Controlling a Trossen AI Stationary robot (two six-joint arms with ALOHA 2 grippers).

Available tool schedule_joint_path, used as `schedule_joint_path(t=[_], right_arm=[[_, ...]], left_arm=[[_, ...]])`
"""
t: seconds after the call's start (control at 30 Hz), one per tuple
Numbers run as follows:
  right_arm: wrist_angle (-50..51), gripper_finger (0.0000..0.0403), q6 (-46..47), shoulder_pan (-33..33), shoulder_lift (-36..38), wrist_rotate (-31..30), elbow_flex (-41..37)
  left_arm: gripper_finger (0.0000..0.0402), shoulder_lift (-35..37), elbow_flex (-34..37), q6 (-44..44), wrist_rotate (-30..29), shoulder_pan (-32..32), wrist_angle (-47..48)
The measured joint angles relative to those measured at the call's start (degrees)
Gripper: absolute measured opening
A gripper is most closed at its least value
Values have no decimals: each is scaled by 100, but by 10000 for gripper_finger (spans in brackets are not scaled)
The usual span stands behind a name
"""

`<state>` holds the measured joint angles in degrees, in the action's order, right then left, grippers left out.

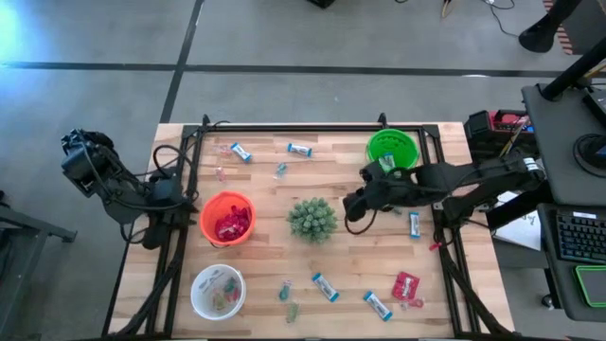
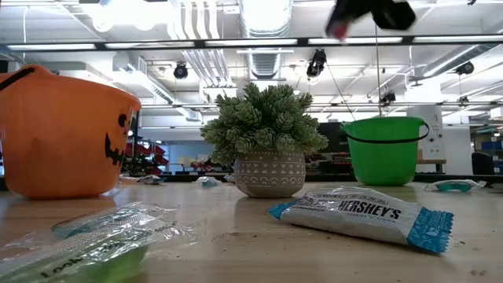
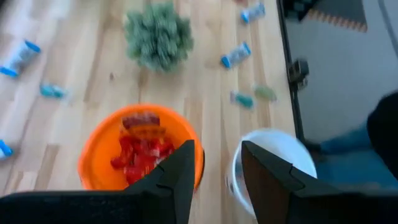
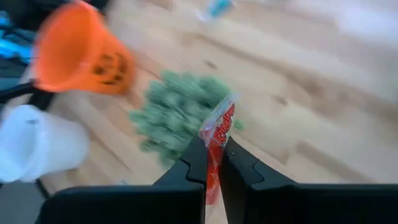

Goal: Sort candy
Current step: Put the orange gummy into the white bucket

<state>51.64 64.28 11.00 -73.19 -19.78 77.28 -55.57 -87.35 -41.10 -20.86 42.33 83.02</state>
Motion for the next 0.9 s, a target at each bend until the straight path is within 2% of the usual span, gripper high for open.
schedule_joint_path(t=[0.27,0.5,0.73,0.9], right_arm=[[-175,12,-1459,-2,-2,-124,722],[-1223,12,-2373,-2,-7,-24,747],[-2644,12,-3211,-2,-7,325,745],[-3084,12,-3520,0,-16,389,743]], left_arm=[[113,-77,0,-8,-1213,-7,-596],[113,-201,1,8,-1977,-22,-1195],[113,-449,0,154,-2235,-60,-1677],[113,-638,1,159,-2543,-126,-1818]])
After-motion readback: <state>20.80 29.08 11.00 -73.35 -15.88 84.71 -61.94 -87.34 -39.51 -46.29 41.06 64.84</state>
